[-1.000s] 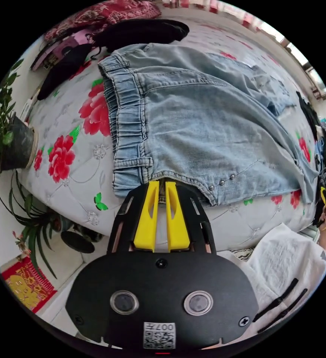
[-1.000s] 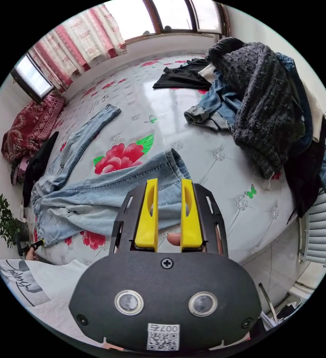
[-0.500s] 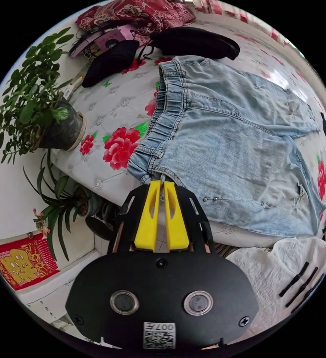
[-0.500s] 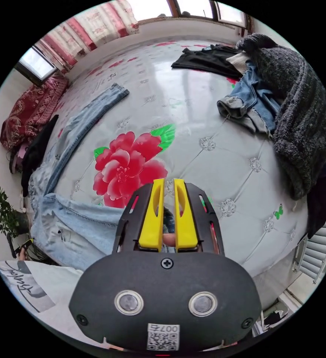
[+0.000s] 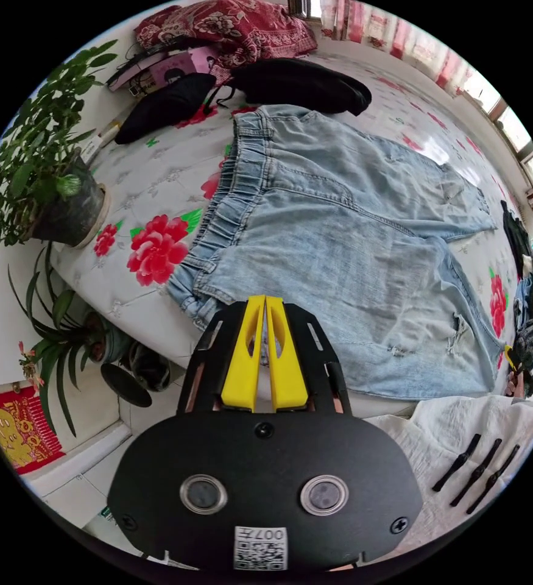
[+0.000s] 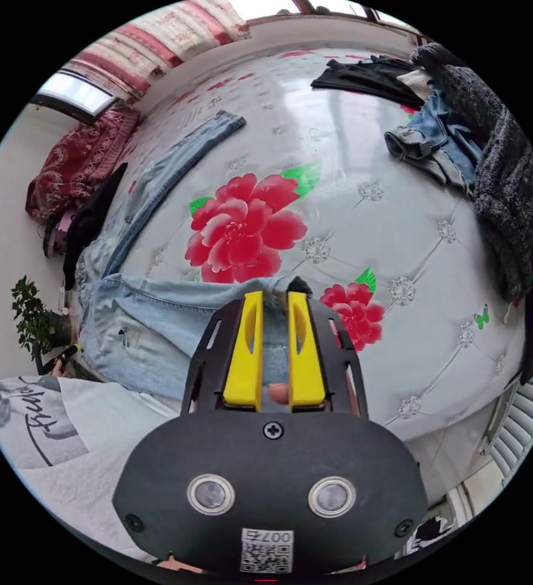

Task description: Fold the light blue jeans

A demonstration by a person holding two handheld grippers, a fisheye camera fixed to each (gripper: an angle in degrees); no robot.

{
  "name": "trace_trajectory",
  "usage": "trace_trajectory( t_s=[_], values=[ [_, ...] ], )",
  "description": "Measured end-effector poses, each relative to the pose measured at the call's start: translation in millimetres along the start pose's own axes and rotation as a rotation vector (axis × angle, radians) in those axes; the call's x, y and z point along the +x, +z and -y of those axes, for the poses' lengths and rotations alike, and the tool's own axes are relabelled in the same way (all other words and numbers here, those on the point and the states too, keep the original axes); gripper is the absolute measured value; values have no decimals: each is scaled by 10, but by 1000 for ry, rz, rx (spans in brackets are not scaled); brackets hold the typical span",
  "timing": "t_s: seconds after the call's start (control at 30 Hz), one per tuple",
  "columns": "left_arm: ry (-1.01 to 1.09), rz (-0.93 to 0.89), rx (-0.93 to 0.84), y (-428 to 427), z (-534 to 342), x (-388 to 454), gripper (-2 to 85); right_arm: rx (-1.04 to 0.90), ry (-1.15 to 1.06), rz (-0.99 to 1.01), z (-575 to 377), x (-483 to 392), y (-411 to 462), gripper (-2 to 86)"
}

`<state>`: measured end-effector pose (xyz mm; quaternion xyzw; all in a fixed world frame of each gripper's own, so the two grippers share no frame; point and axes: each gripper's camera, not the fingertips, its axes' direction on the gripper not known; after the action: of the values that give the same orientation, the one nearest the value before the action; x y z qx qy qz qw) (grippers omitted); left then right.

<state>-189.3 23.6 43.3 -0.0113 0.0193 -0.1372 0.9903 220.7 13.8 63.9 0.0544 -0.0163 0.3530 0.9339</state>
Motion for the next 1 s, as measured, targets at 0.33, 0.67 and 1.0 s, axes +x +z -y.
trace_trajectory(
  t_s=[0.33, 0.67, 1.0],
  values=[
    [5, -98, -15, 352, -181, 194, -10, 377, 191, 2, 541, 217, -752, 3],
    [135, -9, -21, 340, -581, 147, -10, 90, -81, -172, 175, -402, -68, 21],
    [101, -105, 59, 47, -1050, -198, -8, -41, -76, -316, -392, -257, -82, 7]
  ],
)
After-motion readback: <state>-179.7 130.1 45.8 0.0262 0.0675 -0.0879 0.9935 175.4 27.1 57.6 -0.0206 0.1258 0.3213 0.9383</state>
